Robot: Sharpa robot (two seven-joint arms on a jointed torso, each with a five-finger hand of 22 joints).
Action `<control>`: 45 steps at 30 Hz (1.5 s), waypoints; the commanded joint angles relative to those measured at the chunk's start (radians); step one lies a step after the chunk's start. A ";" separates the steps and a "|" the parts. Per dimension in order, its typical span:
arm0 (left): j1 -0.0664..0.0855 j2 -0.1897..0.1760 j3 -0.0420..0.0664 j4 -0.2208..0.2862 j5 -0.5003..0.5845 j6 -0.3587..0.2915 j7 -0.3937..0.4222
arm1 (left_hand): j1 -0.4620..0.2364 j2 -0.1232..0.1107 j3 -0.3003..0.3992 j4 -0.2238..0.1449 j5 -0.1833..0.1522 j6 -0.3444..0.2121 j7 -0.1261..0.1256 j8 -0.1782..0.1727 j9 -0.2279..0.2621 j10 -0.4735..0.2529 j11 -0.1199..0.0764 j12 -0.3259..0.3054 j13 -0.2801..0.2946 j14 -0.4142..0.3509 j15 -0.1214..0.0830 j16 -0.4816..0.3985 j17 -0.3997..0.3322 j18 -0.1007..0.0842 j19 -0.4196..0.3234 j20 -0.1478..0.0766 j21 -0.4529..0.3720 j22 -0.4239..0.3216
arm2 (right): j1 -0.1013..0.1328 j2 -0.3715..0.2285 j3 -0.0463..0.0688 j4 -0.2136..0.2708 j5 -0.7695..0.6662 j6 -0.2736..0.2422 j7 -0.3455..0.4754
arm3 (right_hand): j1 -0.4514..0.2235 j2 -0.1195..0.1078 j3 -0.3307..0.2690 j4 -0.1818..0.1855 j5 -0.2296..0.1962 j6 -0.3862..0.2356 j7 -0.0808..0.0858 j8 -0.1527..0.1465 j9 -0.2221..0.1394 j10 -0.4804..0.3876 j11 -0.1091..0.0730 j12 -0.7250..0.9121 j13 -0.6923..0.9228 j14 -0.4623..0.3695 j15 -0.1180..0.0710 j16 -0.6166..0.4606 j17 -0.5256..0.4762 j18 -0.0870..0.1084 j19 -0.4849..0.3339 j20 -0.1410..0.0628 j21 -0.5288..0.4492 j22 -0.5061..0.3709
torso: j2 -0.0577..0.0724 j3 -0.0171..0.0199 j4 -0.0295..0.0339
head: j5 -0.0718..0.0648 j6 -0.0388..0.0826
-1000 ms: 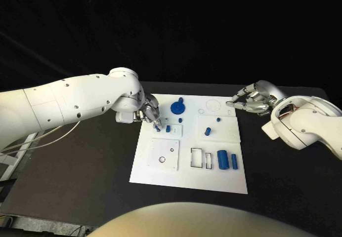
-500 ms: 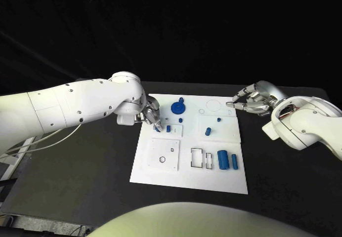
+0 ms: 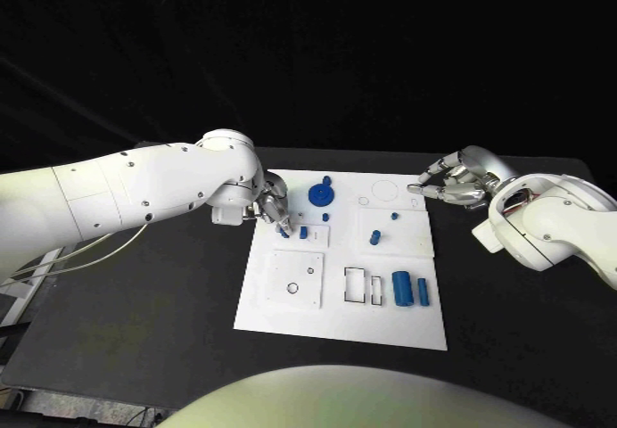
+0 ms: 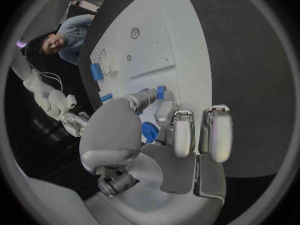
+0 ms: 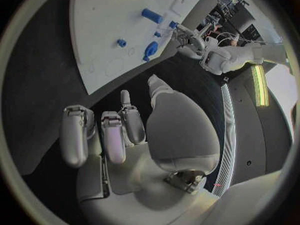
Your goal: Assemble the parts on the task board
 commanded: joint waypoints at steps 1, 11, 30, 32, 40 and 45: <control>-0.003 0.002 -0.002 -0.001 -0.015 -0.006 0.003 | 0.001 0.007 0.145 -0.149 0.006 0.010 -0.006 0.006 0.002 0.005 0.001 0.001 -0.002 0.102 0.007 0.004 0.264 -0.002 0.079 0.007 0.004 0.248 | -0.001 0.000 0.000 0.001 -0.010 0.012 0.002 | 0.009 0.003 -0.007 0.002 0.007 -0.006 -0.002 0.006 0.001 -0.004 -0.002 -0.002 0.068 0.104 -0.006 0.004 0.263 0.020 0.017 -0.006 -0.002 0.172 | 0.000 0.0006 -0.0004 | 0.000 0.000; -0.004 0.000 -0.001 -0.002 -0.014 0.001 0.001 | 0.001 0.007 0.145 -0.150 0.007 0.011 -0.006 0.006 0.002 0.005 0.001 0.001 -0.002 0.102 0.007 0.004 0.264 -0.002 0.078 0.007 0.003 0.248 | -0.001 -0.001 0.000 0.001 -0.010 0.013 0.002 | 0.009 0.003 -0.007 0.002 0.007 -0.006 -0.002 0.006 0.001 -0.004 -0.002 -0.002 0.068 0.104 -0.006 0.004 0.263 0.020 0.017 -0.006 -0.002 0.172 | 0.000 0.0006 0.0009 | -0.001 0.000; -0.004 -0.004 -0.001 0.005 0.008 -0.032 -0.013 | -0.001 0.005 0.145 -0.153 0.030 0.015 -0.006 0.007 0.003 0.008 0.001 0.003 0.001 0.102 0.007 0.004 0.264 -0.003 0.080 0.007 0.006 0.248 | -0.001 -0.001 0.000 0.001 -0.011 0.012 0.002 | 0.009 0.003 -0.007 0.002 0.007 -0.006 -0.002 0.006 0.001 -0.004 -0.002 -0.002 0.068 0.104 -0.006 0.004 0.263 0.020 0.017 -0.006 -0.002 0.172 | 0.000 0.0004 0.0007 | 0.000 0.000; -0.004 -0.004 -0.001 0.007 0.016 -0.038 -0.014 | -0.002 0.005 0.145 -0.153 0.034 0.016 -0.007 0.007 0.003 0.009 0.000 0.003 0.001 0.102 0.006 0.004 0.264 -0.003 0.080 0.007 0.006 0.248 | -0.001 -0.001 0.000 0.001 -0.011 0.012 0.002 | 0.009 0.003 -0.007 0.002 0.007 -0.006 -0.002 0.006 0.001 -0.004 -0.002 -0.002 0.068 0.104 -0.006 0.004 0.263 0.020 0.017 -0.006 -0.002 0.172 | 0.000 0.0005 0.0007 | 0.000 0.000; -0.005 -0.008 -0.002 0.008 0.046 -0.052 -0.021 | -0.003 0.005 0.145 -0.154 0.038 0.017 -0.007 0.007 0.003 0.010 0.000 0.004 0.002 0.102 0.006 0.004 0.264 -0.002 0.080 0.006 0.005 0.248 | -0.001 -0.002 0.000 0.002 -0.011 0.012 0.002 | 0.009 0.003 -0.007 0.002 0.007 -0.006 -0.002 0.006 0.001 -0.004 -0.002 -0.002 0.068 0.104 -0.006 0.004 0.263 0.020 0.017 -0.006 -0.002 0.172 | 0.000 0.0002 0.0001 | 0.000 0.000; -0.007 -0.010 -0.002 0.012 0.053 -0.049 -0.027 | -0.003 0.005 0.145 -0.154 0.038 0.017 -0.007 0.007 0.003 0.010 0.000 0.004 0.002 0.102 0.006 0.004 0.264 -0.002 0.080 0.006 0.005 0.248 | -0.001 -0.002 0.000 0.001 -0.011 0.012 0.001 | 0.009 0.003 -0.007 0.002 0.007 -0.006 -0.002 0.006 0.001 -0.004 -0.002 -0.002 0.068 0.104 -0.006 0.004 0.263 0.020 0.017 -0.006 -0.002 0.172 | 0.000 0.0001 0.0004 | 0.000 0.000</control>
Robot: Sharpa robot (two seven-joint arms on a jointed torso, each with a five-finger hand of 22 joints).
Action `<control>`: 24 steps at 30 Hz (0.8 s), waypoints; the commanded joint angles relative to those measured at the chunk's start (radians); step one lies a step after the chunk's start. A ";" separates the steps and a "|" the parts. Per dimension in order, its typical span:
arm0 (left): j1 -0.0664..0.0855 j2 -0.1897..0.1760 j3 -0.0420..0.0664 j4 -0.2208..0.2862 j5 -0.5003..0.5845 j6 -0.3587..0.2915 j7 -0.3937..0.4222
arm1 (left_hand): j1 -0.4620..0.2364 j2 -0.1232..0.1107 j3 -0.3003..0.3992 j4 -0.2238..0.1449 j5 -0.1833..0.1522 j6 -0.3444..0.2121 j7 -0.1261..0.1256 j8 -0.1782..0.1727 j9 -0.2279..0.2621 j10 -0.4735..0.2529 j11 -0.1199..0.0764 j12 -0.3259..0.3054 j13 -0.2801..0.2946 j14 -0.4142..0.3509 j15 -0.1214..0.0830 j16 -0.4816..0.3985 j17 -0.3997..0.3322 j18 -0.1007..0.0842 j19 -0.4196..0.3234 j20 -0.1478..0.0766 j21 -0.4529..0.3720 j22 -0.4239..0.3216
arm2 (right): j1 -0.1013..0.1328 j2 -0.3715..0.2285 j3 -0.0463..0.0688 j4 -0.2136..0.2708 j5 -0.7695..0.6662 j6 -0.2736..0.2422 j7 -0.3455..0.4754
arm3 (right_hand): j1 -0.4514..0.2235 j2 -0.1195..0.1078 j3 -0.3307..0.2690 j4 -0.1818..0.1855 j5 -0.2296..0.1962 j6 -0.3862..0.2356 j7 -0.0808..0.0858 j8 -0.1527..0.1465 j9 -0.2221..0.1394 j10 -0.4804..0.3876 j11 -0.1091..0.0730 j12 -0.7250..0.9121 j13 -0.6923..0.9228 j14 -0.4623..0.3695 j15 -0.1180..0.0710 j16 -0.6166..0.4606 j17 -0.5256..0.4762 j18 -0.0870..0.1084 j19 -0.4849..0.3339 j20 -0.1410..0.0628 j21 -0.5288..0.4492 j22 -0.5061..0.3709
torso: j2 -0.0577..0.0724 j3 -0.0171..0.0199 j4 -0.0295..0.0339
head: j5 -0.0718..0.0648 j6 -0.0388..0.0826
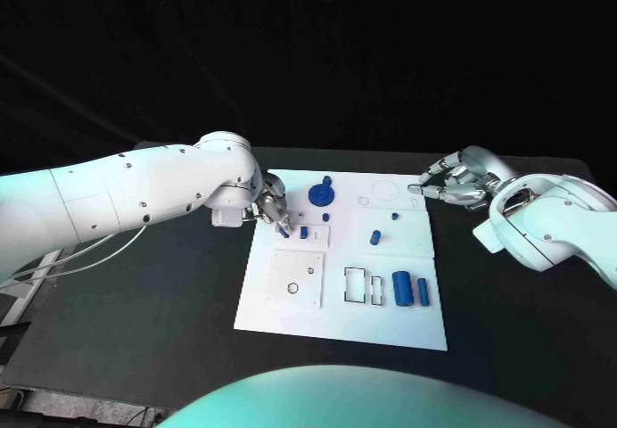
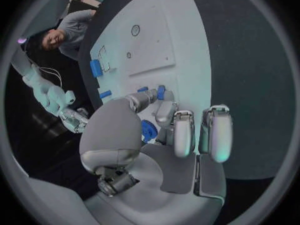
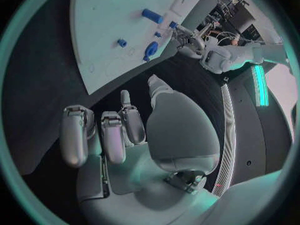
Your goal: Assemble the parts on the task board
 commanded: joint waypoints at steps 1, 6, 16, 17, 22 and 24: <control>-0.002 -0.001 0.000 0.005 0.025 -0.005 -0.012 | -0.003 0.006 0.145 -0.154 0.005 0.016 -0.009 0.005 0.001 0.009 0.000 0.003 0.000 0.102 0.006 0.004 0.263 -0.002 0.080 0.006 0.005 0.248 | -0.001 0.000 0.000 0.001 -0.011 0.012 0.001 | 0.009 0.003 -0.007 0.002 0.007 -0.006 -0.002 0.006 0.001 -0.004 -0.002 -0.002 0.068 0.104 -0.006 0.004 0.263 0.020 0.017 -0.006 -0.002 0.172 | 0.000 -0.0002 0.0000 | 0.000 0.000; -0.003 -0.003 0.000 0.008 0.036 0.017 -0.022 | -0.008 0.004 0.144 -0.155 0.017 0.018 -0.009 0.006 0.002 0.010 -0.001 0.001 -0.001 0.102 0.006 0.004 0.263 -0.002 0.080 0.006 0.005 0.248 | -0.001 0.000 0.000 0.001 -0.011 0.012 0.001 | 0.013 0.004 -0.007 0.002 0.007 -0.007 -0.002 0.006 0.002 -0.005 -0.002 -0.002 0.068 0.104 -0.006 0.004 0.263 0.020 0.017 -0.006 -0.002 0.173 | 0.000 -0.0003 0.0002 | 0.000 0.000; -0.004 -0.002 0.000 0.006 0.041 0.025 -0.024 | -0.009 0.004 0.145 -0.156 0.022 0.019 -0.010 0.006 0.002 0.010 -0.001 0.001 -0.002 0.102 0.006 0.004 0.263 -0.002 0.080 0.006 0.005 0.248 | -0.001 0.001 0.000 0.000 -0.011 0.013 0.001 | 0.013 0.004 -0.007 0.002 0.007 -0.007 -0.002 0.006 0.002 -0.005 -0.002 -0.002 0.068 0.104 -0.006 0.004 0.263 0.020 0.017 -0.006 -0.002 0.173 | 0.000 -0.0001 -0.0002 | 0.001 0.000; -0.004 -0.002 0.000 0.006 0.041 0.023 -0.023 | -0.009 0.004 0.145 -0.156 0.022 0.019 -0.010 0.006 0.002 0.010 -0.001 0.001 -0.002 0.102 0.006 0.004 0.263 -0.002 0.080 0.006 0.005 0.248 | -0.001 0.001 0.000 -0.001 -0.011 0.013 0.001 | 0.013 0.004 -0.007 0.002 0.007 -0.007 -0.002 0.006 0.002 -0.005 -0.002 -0.002 0.068 0.104 -0.006 0.004 0.263 0.020 0.017 -0.006 -0.002 0.173 | 0.000 0.0001 -0.0003 | 0.000 0.000; -0.004 -0.001 0.000 0.001 0.045 0.018 -0.018 | -0.009 0.004 0.145 -0.157 0.027 0.020 -0.010 0.006 0.002 0.011 -0.002 0.002 0.000 0.102 0.005 0.004 0.263 -0.003 0.080 0.006 0.006 0.249 | -0.001 0.002 0.000 -0.001 -0.011 0.013 0.002 | 0.013 0.004 -0.007 0.002 0.007 -0.007 -0.002 0.006 0.002 -0.005 -0.002 -0.002 0.068 0.104 -0.006 0.004 0.263 0.020 0.017 -0.006 -0.002 0.173 | 0.001 0.0000 -0.0006 | 0.001 0.000; -0.004 0.000 0.000 -0.001 0.049 0.017 -0.016 | -0.009 0.004 0.146 -0.158 0.029 0.020 -0.011 0.006 0.002 0.012 -0.002 0.003 0.001 0.102 0.005 0.004 0.263 -0.003 0.081 0.006 0.007 0.249 | -0.001 0.002 0.000 -0.001 -0.011 0.013 0.002 | 0.013 0.004 -0.007 0.002 0.007 -0.007 -0.002 0.006 0.002 -0.005 -0.002 -0.002 0.068 0.104 -0.006 0.004 0.263 0.020 0.017 -0.006 -0.002 0.173 | 0.001 -0.0001 -0.0006 | 0.000 0.000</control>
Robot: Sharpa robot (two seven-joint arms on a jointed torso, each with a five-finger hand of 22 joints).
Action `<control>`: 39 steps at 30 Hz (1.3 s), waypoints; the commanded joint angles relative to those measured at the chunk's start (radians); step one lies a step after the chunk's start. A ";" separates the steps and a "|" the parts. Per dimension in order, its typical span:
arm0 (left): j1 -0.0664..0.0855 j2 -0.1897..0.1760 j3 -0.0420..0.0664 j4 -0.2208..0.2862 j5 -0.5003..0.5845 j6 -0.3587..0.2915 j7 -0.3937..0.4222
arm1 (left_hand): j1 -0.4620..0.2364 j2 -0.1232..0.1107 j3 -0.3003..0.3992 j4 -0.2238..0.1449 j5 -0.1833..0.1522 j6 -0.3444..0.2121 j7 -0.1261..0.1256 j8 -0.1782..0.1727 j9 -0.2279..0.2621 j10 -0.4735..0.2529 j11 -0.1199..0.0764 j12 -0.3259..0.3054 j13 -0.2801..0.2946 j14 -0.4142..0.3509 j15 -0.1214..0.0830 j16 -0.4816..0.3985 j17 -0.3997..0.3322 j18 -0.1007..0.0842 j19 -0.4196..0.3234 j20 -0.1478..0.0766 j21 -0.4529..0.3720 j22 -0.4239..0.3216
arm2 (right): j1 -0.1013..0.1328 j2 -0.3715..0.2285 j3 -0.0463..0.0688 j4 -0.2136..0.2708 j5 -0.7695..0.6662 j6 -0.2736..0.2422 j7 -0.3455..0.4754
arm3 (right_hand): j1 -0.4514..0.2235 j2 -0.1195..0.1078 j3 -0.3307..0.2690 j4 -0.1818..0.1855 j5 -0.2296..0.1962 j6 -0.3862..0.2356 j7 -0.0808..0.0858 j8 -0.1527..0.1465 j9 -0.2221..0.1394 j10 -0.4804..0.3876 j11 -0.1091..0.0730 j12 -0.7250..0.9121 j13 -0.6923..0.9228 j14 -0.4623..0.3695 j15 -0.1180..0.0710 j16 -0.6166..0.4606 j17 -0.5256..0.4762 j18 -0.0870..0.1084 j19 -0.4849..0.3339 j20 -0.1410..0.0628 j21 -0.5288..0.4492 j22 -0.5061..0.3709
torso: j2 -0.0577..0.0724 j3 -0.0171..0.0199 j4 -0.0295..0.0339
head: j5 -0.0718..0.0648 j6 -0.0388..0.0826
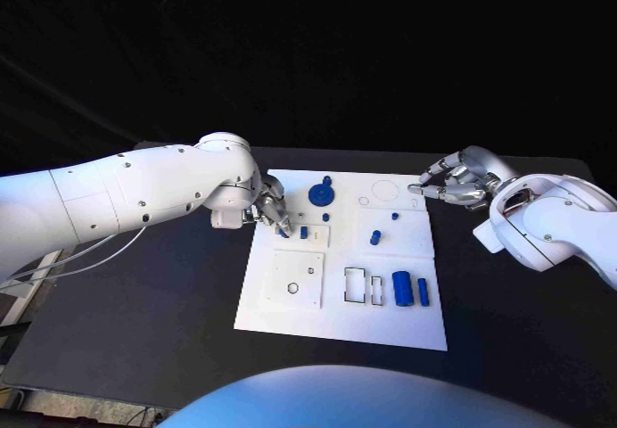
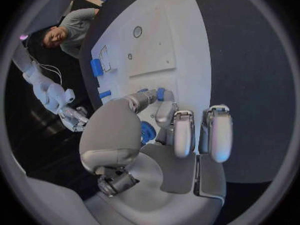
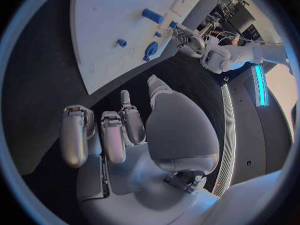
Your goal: Assemble the parts on the task board
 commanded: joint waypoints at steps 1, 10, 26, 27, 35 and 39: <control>-0.002 0.003 -0.001 -0.002 0.018 0.013 0.004 | 0.000 0.012 0.148 -0.155 0.005 0.018 -0.012 0.004 0.001 0.008 0.002 0.003 0.001 0.102 0.005 0.004 0.263 -0.003 0.081 0.006 0.003 0.249 | -0.001 0.001 0.000 0.000 -0.011 0.013 0.002 | 0.006 -0.003 -0.005 -0.001 0.007 -0.007 -0.002 0.006 0.001 -0.005 -0.002 -0.002 0.068 0.104 -0.006 0.004 0.263 0.020 0.017 -0.006 -0.002 0.173 | 0.001 0.0002 -0.0007 | 0.000 0.000; -0.002 0.006 0.000 -0.009 0.038 0.019 0.007 | 0.000 0.012 0.149 -0.157 0.008 0.018 -0.012 0.004 0.002 0.008 0.001 0.002 0.000 0.102 0.005 0.004 0.263 -0.003 0.081 0.006 0.004 0.249 | -0.001 0.002 0.000 -0.001 -0.011 0.013 0.002 | 0.008 -0.003 -0.005 -0.001 0.007 -0.007 -0.002 0.006 0.001 -0.005 -0.002 -0.002 0.068 0.104 -0.006 0.004 0.263 0.020 0.017 -0.006 -0.003 0.172 | 0.000 0.0008 -0.0005 | -0.001 0.000; 0.001 0.015 0.007 -0.029 0.083 0.088 0.001 | 0.003 0.011 0.151 -0.163 0.016 0.018 -0.013 0.004 0.002 0.007 0.000 -0.001 -0.003 0.102 0.005 0.004 0.263 -0.003 0.081 0.005 0.004 0.249 | -0.001 0.003 0.000 -0.001 -0.011 0.014 0.001 | 0.009 -0.003 -0.005 -0.001 0.006 -0.008 -0.002 0.006 0.001 -0.004 -0.002 -0.002 0.068 0.104 -0.006 0.004 0.263 0.020 0.018 -0.006 -0.001 0.173 | 0.000 0.0009 -0.0016 | -0.003 0.000; 0.002 0.015 0.008 -0.031 0.085 0.092 0.001 | 0.003 0.011 0.151 -0.164 0.018 0.018 -0.013 0.004 0.003 0.008 0.000 -0.001 -0.003 0.102 0.005 0.004 0.263 -0.003 0.082 0.005 0.005 0.249 | -0.001 0.003 0.000 -0.001 -0.011 0.014 0.001 | 0.009 -0.003 -0.005 -0.001 0.006 -0.008 -0.002 0.006 0.001 -0.004 -0.002 -0.002 0.068 0.104 -0.006 0.004 0.263 0.020 0.018 -0.006 -0.001 0.173 | 0.000 0.0007 -0.0015 | -0.003 0.000; 0.004 0.018 0.008 -0.042 0.093 0.105 -0.001 | 0.001 0.009 0.150 -0.168 0.039 0.020 -0.012 0.004 0.004 0.010 0.000 -0.001 -0.002 0.102 0.005 0.004 0.263 -0.003 0.082 0.005 0.006 0.250 | -0.001 0.003 0.000 0.000 -0.012 0.014 0.001 | 0.009 -0.003 -0.005 -0.001 0.006 -0.008 -0.002 0.006 0.001 -0.005 -0.002 -0.002 0.068 0.104 -0.006 0.004 0.263 0.020 0.018 -0.006 -0.002 0.173 | 0.000 0.0008 -0.0004 | -0.004 0.000; 0.005 0.019 0.008 -0.047 0.094 0.111 -0.002 | 0.001 0.008 0.150 -0.169 0.047 0.021 -0.012 0.004 0.005 0.010 0.000 -0.001 -0.002 0.102 0.005 0.004 0.263 -0.004 0.083 0.004 0.008 0.250 | -0.001 0.002 0.000 0.000 -0.012 0.014 0.000 | 0.009 -0.003 -0.005 -0.001 0.006 -0.008 -0.002 0.006 0.001 -0.005 -0.002 -0.002 0.068 0.104 -0.006 0.004 0.263 0.020 0.018 -0.006 -0.002 0.173 | 0.000 -0.0003 -0.0009 | -0.005 0.000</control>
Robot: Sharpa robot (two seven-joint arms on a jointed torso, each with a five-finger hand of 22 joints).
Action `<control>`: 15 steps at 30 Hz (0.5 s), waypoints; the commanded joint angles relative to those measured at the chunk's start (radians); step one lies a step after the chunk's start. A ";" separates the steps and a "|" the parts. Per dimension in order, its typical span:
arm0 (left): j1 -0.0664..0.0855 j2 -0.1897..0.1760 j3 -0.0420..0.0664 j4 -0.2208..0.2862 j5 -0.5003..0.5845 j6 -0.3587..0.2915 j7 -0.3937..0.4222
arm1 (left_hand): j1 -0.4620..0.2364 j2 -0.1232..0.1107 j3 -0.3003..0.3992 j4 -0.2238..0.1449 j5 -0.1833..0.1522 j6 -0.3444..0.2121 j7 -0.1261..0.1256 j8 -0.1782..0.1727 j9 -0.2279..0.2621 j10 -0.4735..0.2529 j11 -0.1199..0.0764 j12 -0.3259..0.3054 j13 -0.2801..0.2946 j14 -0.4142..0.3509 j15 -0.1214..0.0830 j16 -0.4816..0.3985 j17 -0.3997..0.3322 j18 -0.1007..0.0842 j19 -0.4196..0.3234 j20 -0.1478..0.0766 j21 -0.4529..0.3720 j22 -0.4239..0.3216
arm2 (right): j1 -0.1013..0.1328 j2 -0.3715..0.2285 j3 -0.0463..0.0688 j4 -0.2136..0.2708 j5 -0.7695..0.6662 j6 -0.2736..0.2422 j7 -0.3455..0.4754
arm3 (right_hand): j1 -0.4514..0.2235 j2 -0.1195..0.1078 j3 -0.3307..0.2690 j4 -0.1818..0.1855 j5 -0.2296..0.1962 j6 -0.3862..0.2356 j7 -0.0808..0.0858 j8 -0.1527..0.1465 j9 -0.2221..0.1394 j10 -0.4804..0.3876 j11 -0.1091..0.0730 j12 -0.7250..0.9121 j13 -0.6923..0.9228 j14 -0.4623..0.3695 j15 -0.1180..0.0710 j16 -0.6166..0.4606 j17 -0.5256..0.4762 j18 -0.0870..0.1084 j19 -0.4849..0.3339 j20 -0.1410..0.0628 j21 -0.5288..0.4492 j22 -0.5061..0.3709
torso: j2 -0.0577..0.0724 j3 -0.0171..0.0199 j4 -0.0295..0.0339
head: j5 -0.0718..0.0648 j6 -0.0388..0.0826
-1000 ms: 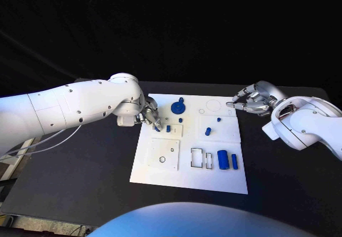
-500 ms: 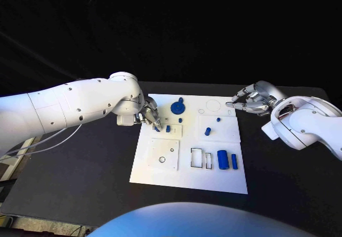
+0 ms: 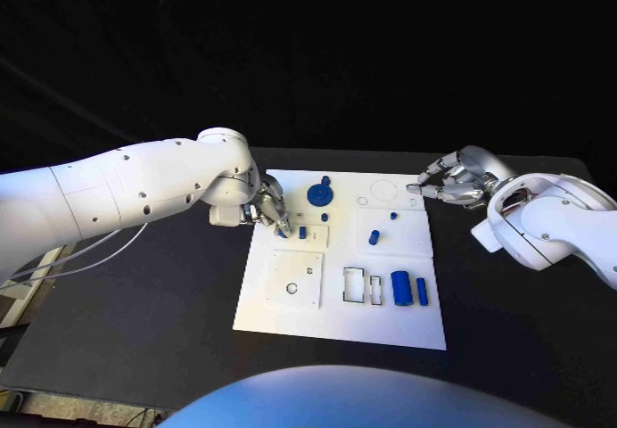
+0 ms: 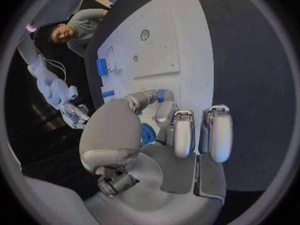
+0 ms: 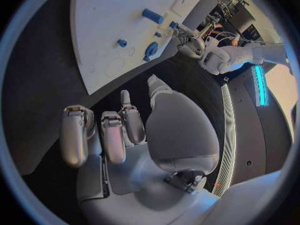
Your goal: Assemble the parts on the task board
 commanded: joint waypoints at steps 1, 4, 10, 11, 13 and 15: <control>0.001 0.003 0.000 -0.002 0.019 0.043 -0.003 | 0.000 0.008 0.155 -0.164 0.008 0.012 -0.011 0.004 0.002 0.010 0.000 -0.001 0.000 0.102 0.005 0.004 0.263 -0.004 0.083 0.005 0.004 0.250 | -0.001 0.000 0.000 0.001 -0.012 0.012 0.000 | 0.009 -0.003 -0.005 -0.001 0.006 -0.008 -0.002 0.006 0.001 -0.005 -0.002 -0.002 0.067 0.104 -0.006 0.004 0.263 0.020 0.018 -0.006 -0.002 0.173 | 0.000 -0.0010 0.0004 | 0.000 0.000; 0.003 0.004 0.000 -0.007 0.017 0.050 -0.005 | 0.000 0.008 0.155 -0.164 0.013 0.012 -0.011 0.004 0.002 0.010 0.000 -0.001 0.000 0.102 0.005 0.004 0.263 -0.004 0.083 0.004 0.004 0.250 | -0.001 0.000 0.000 0.002 -0.012 0.012 0.000 | 0.009 -0.003 -0.005 -0.001 0.006 -0.008 -0.002 0.006 0.001 -0.005 -0.002 -0.002 0.067 0.104 -0.006 0.004 0.263 0.020 0.018 -0.006 -0.002 0.173 | 0.000 -0.0009 0.0002 | 0.000 0.000; 0.005 0.007 0.000 -0.020 0.016 0.051 -0.006 | 0.000 0.007 0.155 -0.165 0.014 0.012 -0.011 0.004 0.003 0.010 0.000 -0.001 -0.001 0.102 0.005 0.004 0.263 -0.004 0.083 0.004 0.004 0.250 | -0.001 0.000 0.000 0.002 -0.013 0.012 0.000 | 0.009 -0.003 -0.005 -0.001 0.006 -0.008 -0.002 0.006 0.001 -0.005 -0.002 -0.002 0.067 0.104 -0.006 0.004 0.263 0.020 0.018 -0.006 -0.002 0.173 | 0.000 -0.0008 0.0015 | -0.001 0.000; 0.005 0.008 0.000 -0.021 0.016 0.051 -0.005 | 0.000 0.007 0.155 -0.165 0.014 0.012 -0.011 0.004 0.003 0.010 0.000 -0.001 -0.001 0.102 0.005 0.004 0.263 -0.004 0.083 0.004 0.004 0.250 | -0.001 0.000 0.000 0.002 -0.013 0.012 0.000 | 0.009 -0.003 -0.005 -0.001 0.006 -0.008 -0.002 0.006 0.001 -0.005 -0.002 -0.002 0.067 0.104 -0.006 0.004 0.263 0.020 0.018 -0.006 -0.002 0.173 | 0.000 -0.0010 0.0016 | -0.001 0.000; 0.005 0.008 0.000 -0.024 0.017 0.051 -0.004 | 0.000 0.007 0.155 -0.165 0.014 0.012 -0.011 0.004 0.003 0.010 0.000 -0.001 -0.001 0.102 0.005 0.004 0.263 -0.004 0.083 0.004 0.004 0.250 | -0.001 0.000 0.000 0.002 -0.013 0.012 0.000 | 0.009 -0.003 -0.005 -0.001 0.006 -0.008 -0.002 0.006 0.001 -0.005 -0.002 -0.002 0.067 0.104 -0.006 0.004 0.263 0.020 0.018 -0.006 -0.002 0.173 | 0.000 -0.0012 0.0015 | -0.002 0.000; 0.005 0.009 0.000 -0.025 0.021 0.053 -0.003 | 0.000 0.007 0.155 -0.165 0.014 0.012 -0.011 0.004 0.003 0.010 0.000 -0.001 -0.001 0.102 0.005 0.004 0.263 -0.004 0.083 0.004 0.004 0.250 | -0.001 0.000 0.000 0.002 -0.013 0.012 0.000 | 0.009 -0.003 -0.005 -0.001 0.006 -0.008 -0.002 0.006 0.001 -0.005 -0.002 -0.002 0.067 0.104 -0.006 0.004 0.263 0.020 0.018 -0.006 -0.002 0.173 | 0.000 -0.0017 0.0008 | -0.001 0.000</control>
